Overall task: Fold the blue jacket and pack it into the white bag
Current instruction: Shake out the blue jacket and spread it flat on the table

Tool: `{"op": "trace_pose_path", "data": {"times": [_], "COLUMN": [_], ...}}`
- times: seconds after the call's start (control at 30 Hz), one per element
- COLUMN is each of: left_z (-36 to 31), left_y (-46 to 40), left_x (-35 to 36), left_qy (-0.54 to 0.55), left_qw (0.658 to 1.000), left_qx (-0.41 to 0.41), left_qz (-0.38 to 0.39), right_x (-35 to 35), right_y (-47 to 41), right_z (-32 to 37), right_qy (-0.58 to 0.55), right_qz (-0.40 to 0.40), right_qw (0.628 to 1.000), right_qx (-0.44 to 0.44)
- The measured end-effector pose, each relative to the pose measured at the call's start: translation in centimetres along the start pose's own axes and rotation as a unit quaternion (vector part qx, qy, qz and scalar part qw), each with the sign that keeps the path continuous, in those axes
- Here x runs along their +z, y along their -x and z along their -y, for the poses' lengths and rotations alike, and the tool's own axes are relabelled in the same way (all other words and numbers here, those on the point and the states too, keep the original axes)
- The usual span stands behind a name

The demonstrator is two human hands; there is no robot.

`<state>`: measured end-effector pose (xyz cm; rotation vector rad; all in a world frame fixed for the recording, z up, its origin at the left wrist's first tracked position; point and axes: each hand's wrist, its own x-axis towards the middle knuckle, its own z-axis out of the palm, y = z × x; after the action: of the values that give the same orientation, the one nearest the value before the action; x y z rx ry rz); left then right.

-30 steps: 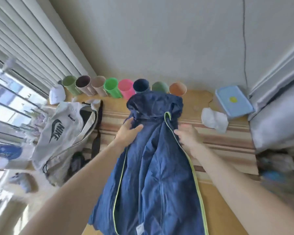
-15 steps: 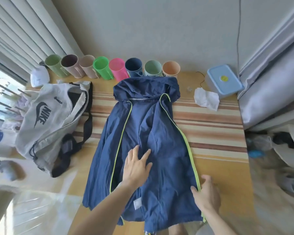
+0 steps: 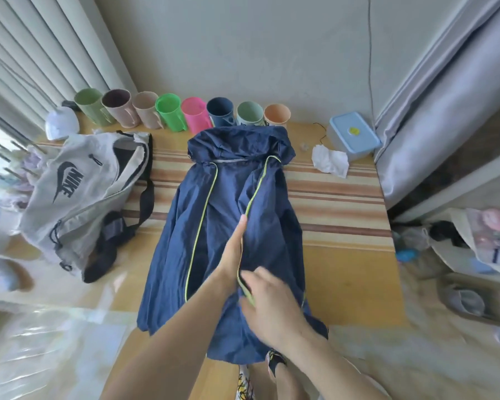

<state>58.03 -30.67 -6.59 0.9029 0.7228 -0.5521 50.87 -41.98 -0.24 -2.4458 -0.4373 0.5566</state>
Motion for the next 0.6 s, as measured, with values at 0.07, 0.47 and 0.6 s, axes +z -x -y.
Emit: {"op": "trace_pose_path", "data": {"times": [0.07, 0.47, 0.6], "left_z": [0.6, 4.9, 5.0], "left_y": [-0.5, -2.7, -3.1], "left_x": [-2.8, -10.3, -9.2], "left_qy": [-0.090, -0.334, -0.265], "left_qw": [0.992, 0.909, 0.943], "left_qx": [0.011, 0.042, 0.033], "left_qz": [-0.083, -0.247, -0.197], "right_x": [3.3, 2.5, -0.6], "right_y": [0.5, -9.2, -9.4], "right_z": [-0.8, -14.3, -16.3], "right_qy": [-0.040, -0.064, -0.103], "right_qz": [0.134, -0.076, -0.119], "right_qw": [0.989, 0.906, 0.904], "right_qx": [0.038, 0.412, 0.397]}}
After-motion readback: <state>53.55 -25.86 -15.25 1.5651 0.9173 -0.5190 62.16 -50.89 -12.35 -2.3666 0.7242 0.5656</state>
